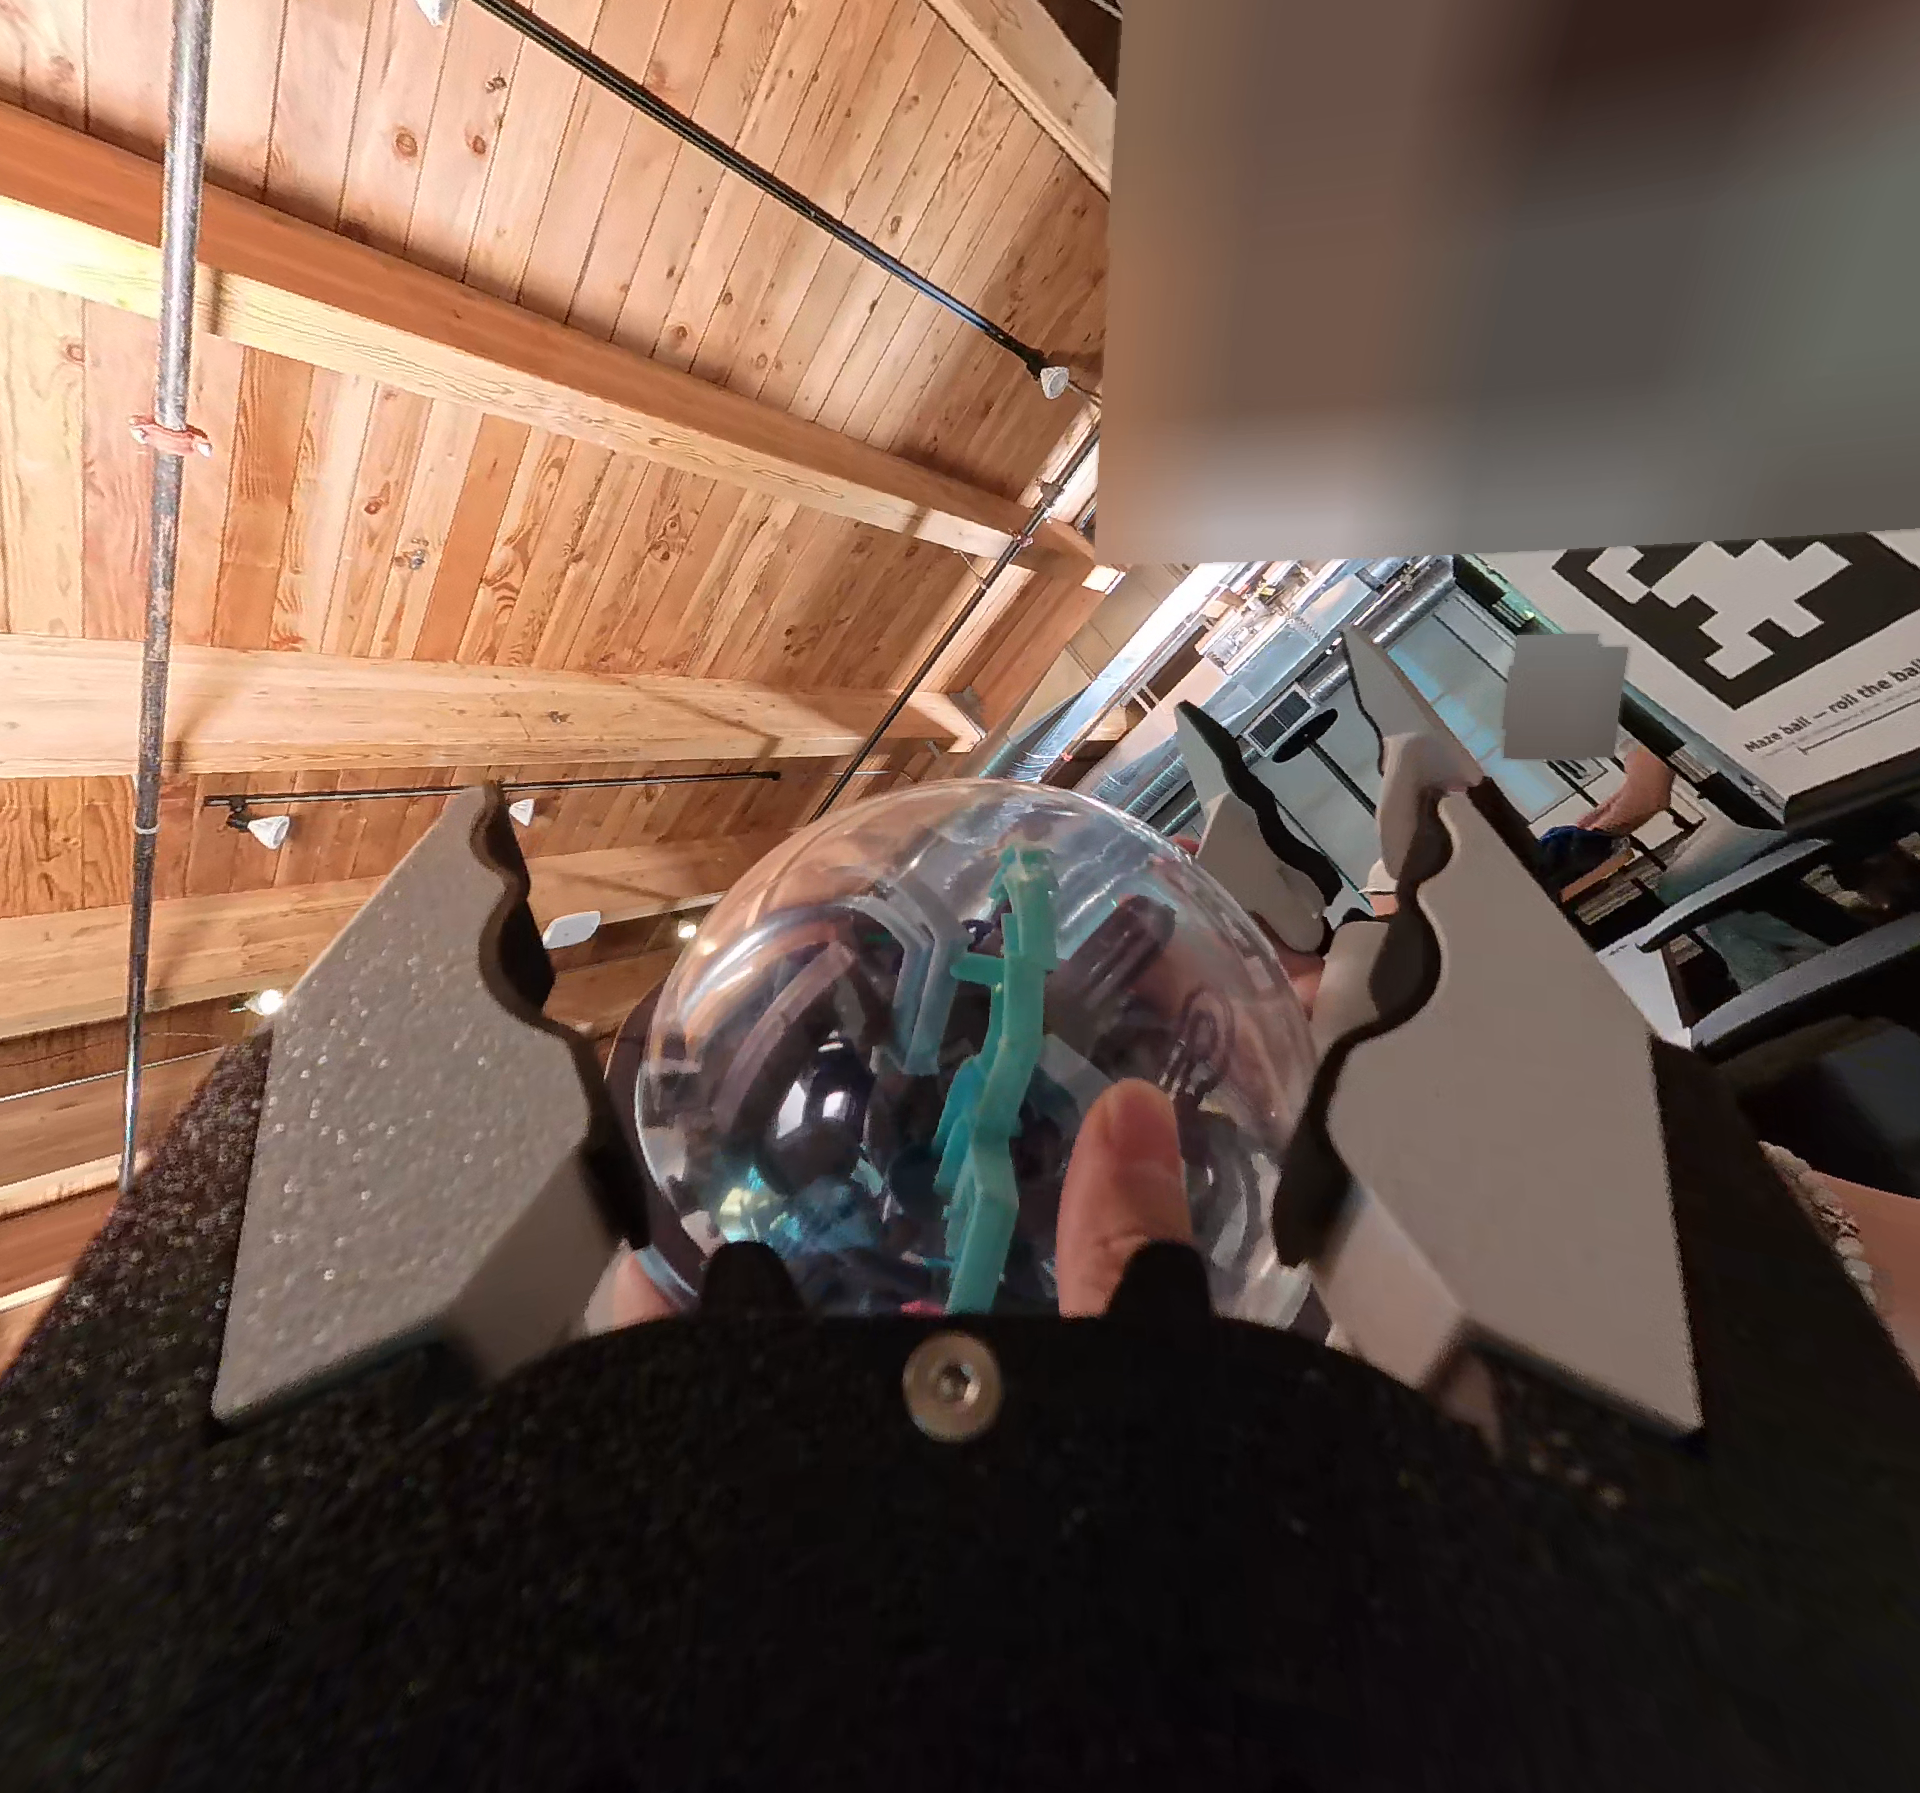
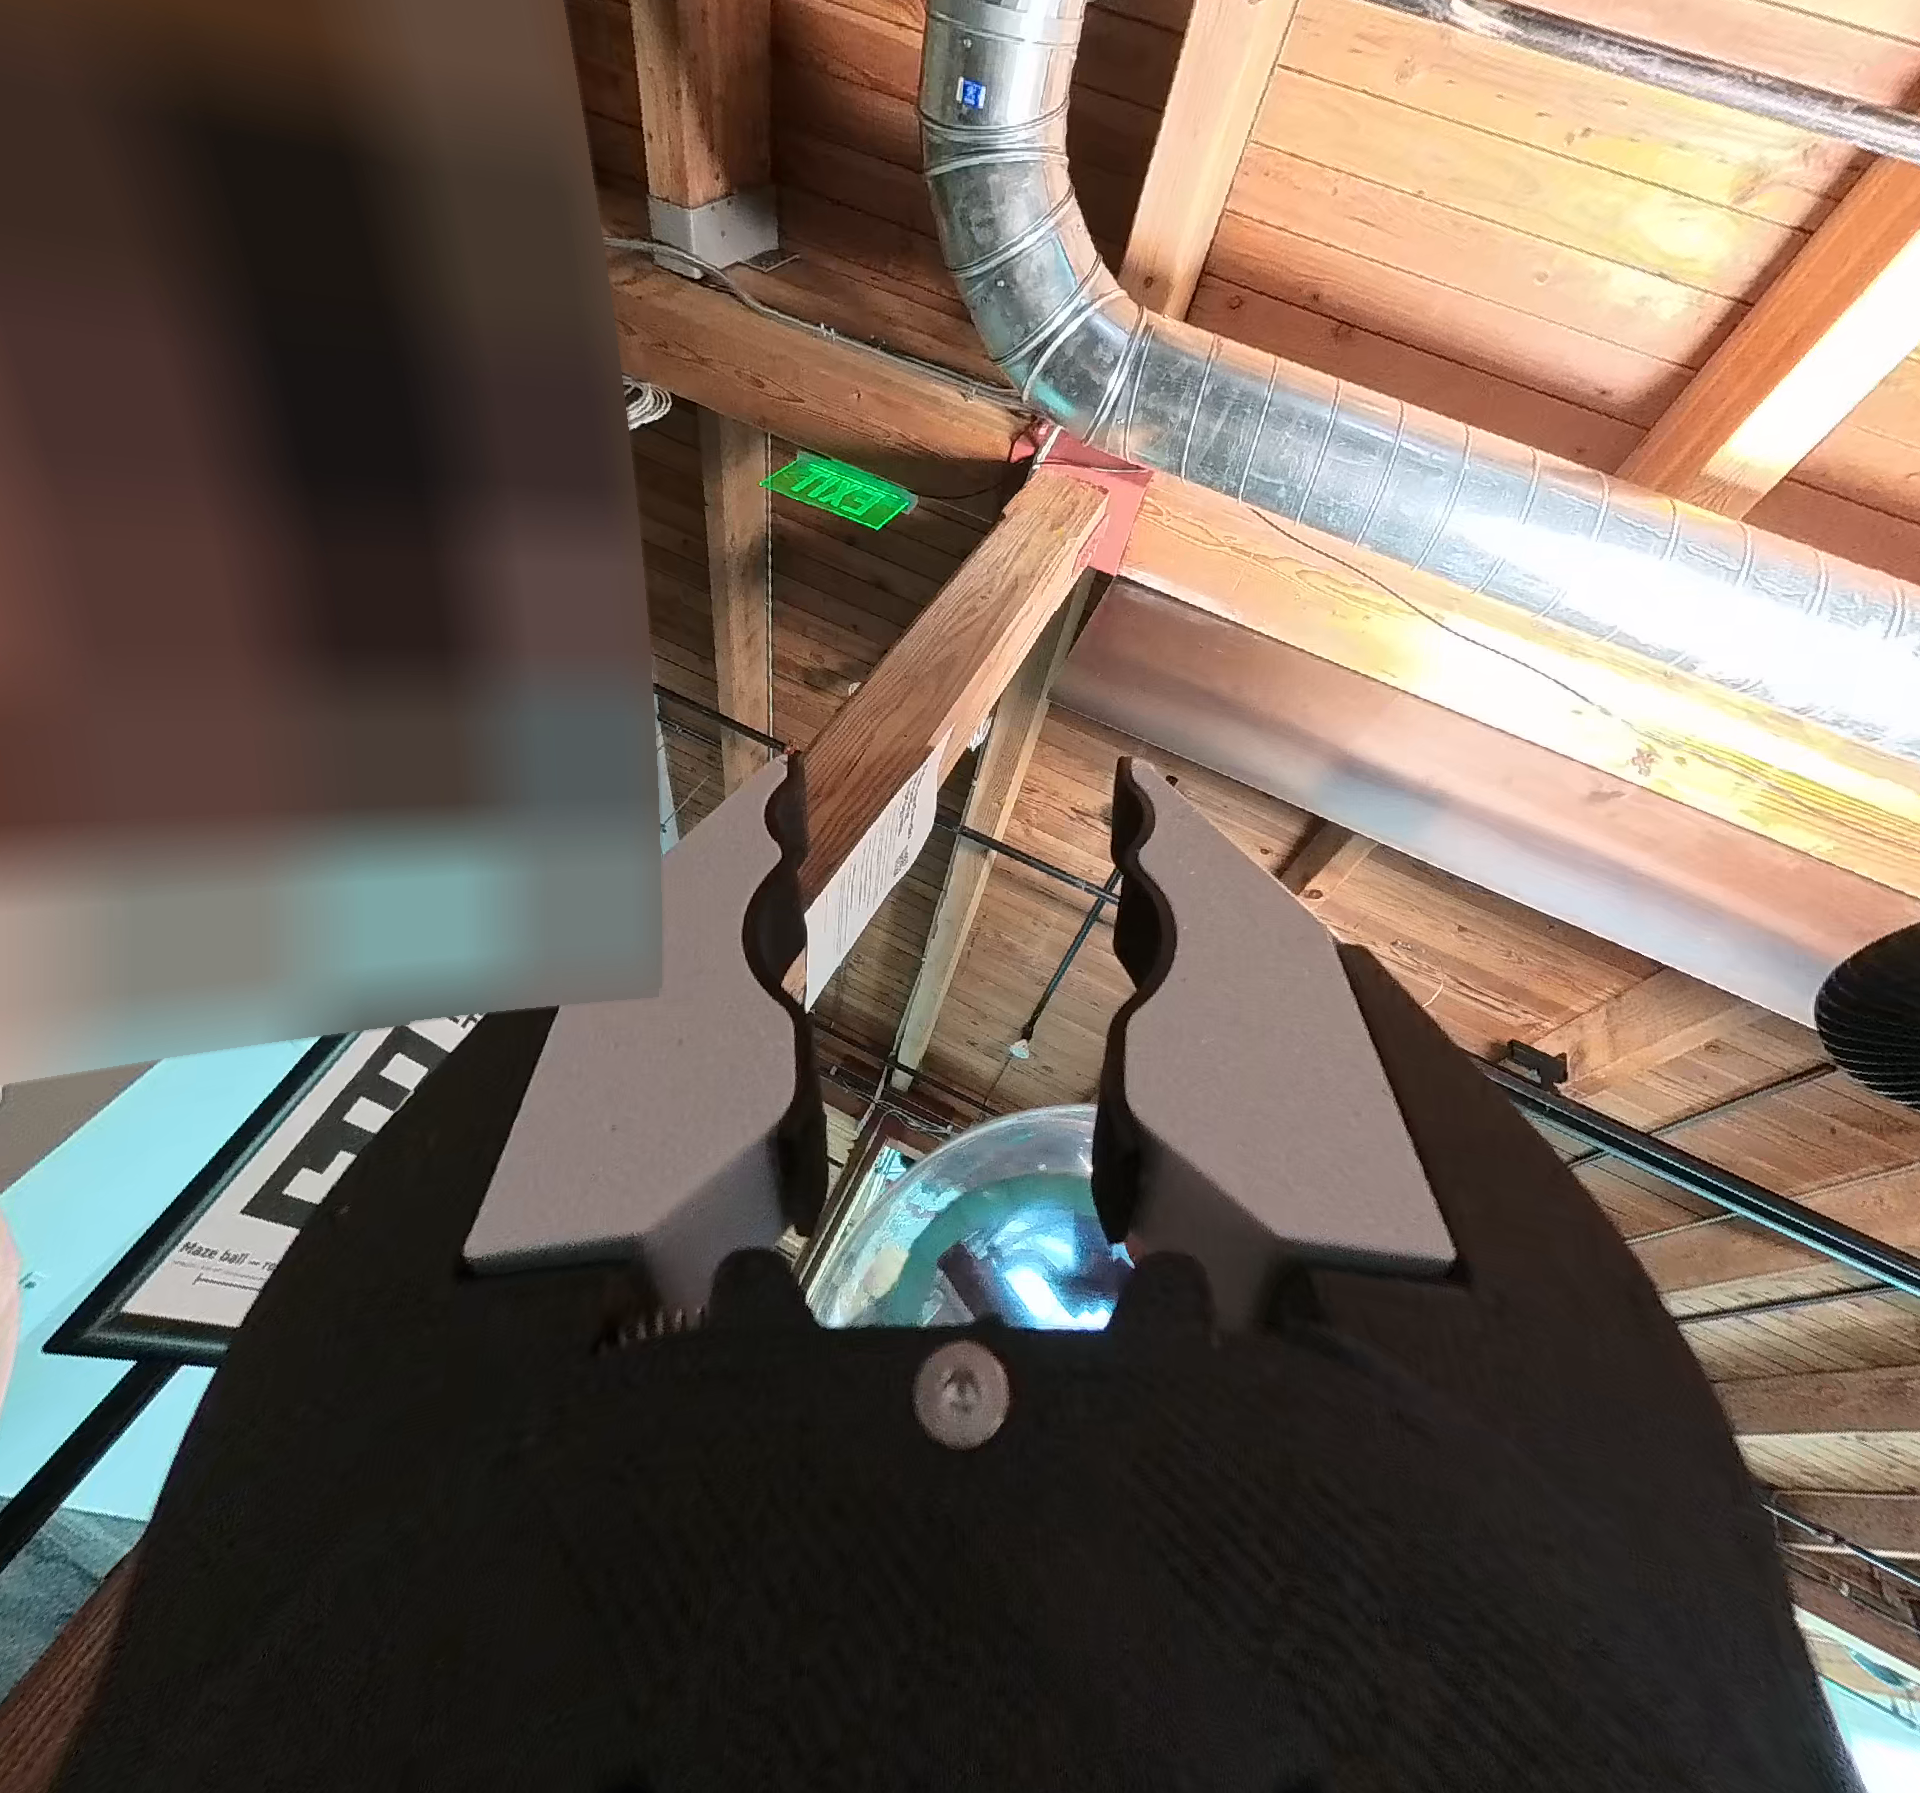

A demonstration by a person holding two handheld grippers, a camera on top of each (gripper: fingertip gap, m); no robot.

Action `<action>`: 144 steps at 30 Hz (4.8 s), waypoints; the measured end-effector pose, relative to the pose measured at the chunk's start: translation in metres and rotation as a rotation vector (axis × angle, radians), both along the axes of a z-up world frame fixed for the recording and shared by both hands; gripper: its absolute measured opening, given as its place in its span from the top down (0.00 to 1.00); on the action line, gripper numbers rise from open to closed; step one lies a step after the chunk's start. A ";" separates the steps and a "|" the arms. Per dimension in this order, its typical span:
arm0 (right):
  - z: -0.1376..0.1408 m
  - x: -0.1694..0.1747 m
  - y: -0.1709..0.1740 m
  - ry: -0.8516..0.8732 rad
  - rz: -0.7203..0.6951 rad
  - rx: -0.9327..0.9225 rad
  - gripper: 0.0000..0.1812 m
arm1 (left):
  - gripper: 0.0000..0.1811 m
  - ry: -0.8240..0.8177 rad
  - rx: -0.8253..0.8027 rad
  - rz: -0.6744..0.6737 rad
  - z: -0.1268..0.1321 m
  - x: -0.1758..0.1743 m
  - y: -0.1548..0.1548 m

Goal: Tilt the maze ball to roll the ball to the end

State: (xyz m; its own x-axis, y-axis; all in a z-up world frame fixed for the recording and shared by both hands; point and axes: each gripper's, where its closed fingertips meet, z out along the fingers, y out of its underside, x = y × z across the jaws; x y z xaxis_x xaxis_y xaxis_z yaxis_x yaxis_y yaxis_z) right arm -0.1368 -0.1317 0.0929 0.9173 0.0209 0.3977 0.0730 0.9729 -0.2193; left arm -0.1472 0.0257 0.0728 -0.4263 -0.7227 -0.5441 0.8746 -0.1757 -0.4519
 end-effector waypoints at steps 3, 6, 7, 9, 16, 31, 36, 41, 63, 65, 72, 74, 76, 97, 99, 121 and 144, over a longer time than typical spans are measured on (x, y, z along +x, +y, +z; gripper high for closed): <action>0.000 -0.001 0.001 -0.007 -0.004 -0.003 0.69 | 0.14 0.013 -0.006 -0.006 0.000 0.002 0.001; 0.000 0.000 0.001 0.000 -0.006 -0.005 0.69 | 0.14 0.031 -0.009 -0.009 0.000 0.004 0.002; 0.001 0.000 0.001 0.002 -0.007 -0.007 0.69 | 0.14 0.037 -0.010 -0.007 0.000 0.005 0.002; 0.001 0.000 0.002 0.001 -0.008 -0.009 0.69 | 0.14 0.051 -0.012 -0.006 0.000 0.008 0.003; 0.000 -0.002 0.003 -0.004 0.001 -0.016 0.69 | 0.14 0.074 -0.032 -0.013 0.001 0.010 0.007; -0.001 0.029 0.004 0.138 0.145 -0.007 0.69 | 0.13 -0.244 -0.045 0.265 0.015 -0.028 0.005; -0.004 0.036 0.010 0.171 0.179 -0.016 0.70 | 0.13 -0.317 -0.016 0.294 0.014 -0.038 0.000; -0.005 0.032 0.014 0.143 0.129 -0.036 0.70 | 0.13 -0.315 -0.049 0.253 0.017 -0.042 0.006; -0.007 0.022 0.024 0.084 0.007 -0.065 0.71 | 0.14 0.139 -0.354 -0.008 0.018 0.029 0.066; -0.007 0.021 0.024 0.085 0.010 -0.067 0.71 | 0.14 0.164 -0.373 -0.027 0.017 0.034 0.070; -0.007 0.016 0.025 0.066 -0.002 -0.070 0.71 | 0.14 0.210 -0.410 -0.069 0.014 0.041 0.077; -0.007 0.016 0.026 0.066 -0.002 -0.070 0.71 | 0.13 0.205 -0.406 -0.064 0.015 0.040 0.076; -0.007 0.017 0.025 0.070 0.003 -0.069 0.71 | 0.13 0.197 -0.399 -0.056 0.015 0.039 0.075; -0.009 0.018 0.026 0.069 0.006 -0.068 0.71 | 0.13 0.052 -0.291 0.032 0.020 0.016 0.059; -0.009 0.018 0.026 0.067 0.008 -0.066 0.71 | 0.13 0.017 -0.274 0.043 0.020 0.011 0.056; -0.004 -0.014 0.006 -0.045 -0.038 0.001 0.72 | 0.13 -0.045 -0.246 -0.151 0.014 -0.005 0.045; -0.002 0.020 0.001 0.088 0.074 0.021 0.72 | 0.14 -0.173 -0.128 0.013 0.014 -0.025 0.023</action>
